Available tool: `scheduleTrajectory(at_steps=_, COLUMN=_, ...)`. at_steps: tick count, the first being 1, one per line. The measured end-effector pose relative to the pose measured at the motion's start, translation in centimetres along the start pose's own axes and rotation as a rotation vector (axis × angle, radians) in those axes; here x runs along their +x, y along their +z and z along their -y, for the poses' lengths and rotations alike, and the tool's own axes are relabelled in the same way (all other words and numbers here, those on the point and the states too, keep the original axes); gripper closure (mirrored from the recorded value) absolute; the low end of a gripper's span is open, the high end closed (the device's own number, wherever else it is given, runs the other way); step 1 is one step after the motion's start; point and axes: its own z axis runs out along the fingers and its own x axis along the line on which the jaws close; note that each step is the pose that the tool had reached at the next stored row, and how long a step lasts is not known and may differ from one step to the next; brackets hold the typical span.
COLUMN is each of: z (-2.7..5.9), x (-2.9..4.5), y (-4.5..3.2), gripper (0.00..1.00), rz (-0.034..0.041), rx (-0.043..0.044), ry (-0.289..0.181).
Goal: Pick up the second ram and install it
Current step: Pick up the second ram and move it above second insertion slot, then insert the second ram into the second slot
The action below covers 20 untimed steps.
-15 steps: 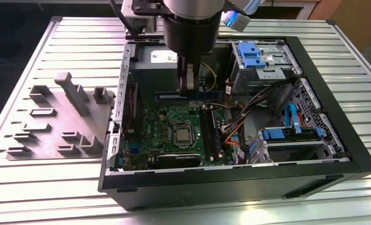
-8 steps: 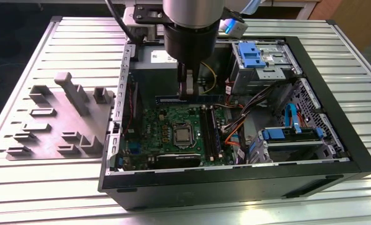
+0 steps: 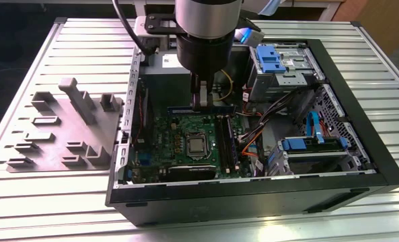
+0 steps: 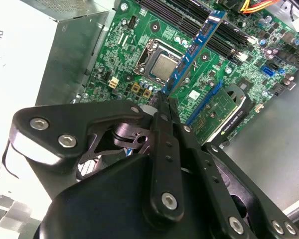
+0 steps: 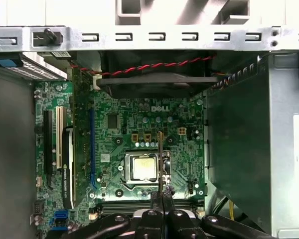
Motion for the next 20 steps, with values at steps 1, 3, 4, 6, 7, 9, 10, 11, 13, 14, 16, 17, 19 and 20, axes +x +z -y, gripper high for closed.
scheduleTrajectory(at_steps=1, z=0.0, x=0.0, y=0.1, gripper=0.89, rz=0.0, rx=0.0, ry=0.0)
scheduleTrajectory(at_steps=3, z=0.0, x=0.01, y=0.13, gripper=0.89, rz=-0.0002, rx=-0.0001, ry=0.0)
scheduleTrajectory(at_steps=4, z=0.0, x=0.01, y=0.13, gripper=0.89, rz=-0.0002, rx=-0.0001, ry=0.0)
scheduleTrajectory(at_steps=6, z=0.0, x=0.01, y=0.23, gripper=0.89, rz=0.0, rx=0.0, ry=0.0)
scheduleTrajectory(at_steps=7, z=0.0, x=0.01, y=0.23, gripper=0.89, rz=0.0, rx=0.0, ry=0.0)
scheduleTrajectory(at_steps=9, z=0.0, x=0.01, y=0.24, gripper=0.89, rz=0.0, rx=0.0, ry=0.0)
scheduleTrajectory(at_steps=10, z=0.0, x=0.01, y=0.25, gripper=0.89, rz=0.0, rx=0.0, ry=0.0)
scheduleTrajectory(at_steps=11, z=0.0, x=0.01, y=0.25, gripper=0.89, rz=0.0, rx=0.0, ry=0.0)
scheduleTrajectory(at_steps=13, z=0.0, x=0.01, y=0.26, gripper=0.89, rz=0.0, rx=0.0, ry=0.0)
scheduleTrajectory(at_steps=14, z=0.0, x=0.01, y=0.26, gripper=0.89, rz=0.0, rx=0.0, ry=0.0)
scheduleTrajectory(at_steps=16, z=0.0, x=0.01, y=0.27, gripper=0.89, rz=0.0, rx=0.0, ry=0.0)
scheduleTrajectory(at_steps=17, z=0.0, x=0.01, y=0.27, gripper=0.89, rz=0.0, rx=0.0, ry=0.001)
scheduleTrajectory(at_steps=19, z=0.01, x=0.01, y=0.31, gripper=0.89, rz=0.0005, rx=0.0004, ry=0.011)
scheduleTrajectory(at_steps=20, z=0.01, x=0.01, y=0.33, gripper=0.89, rz=0.0008, rx=0.0007, ry=0.024)
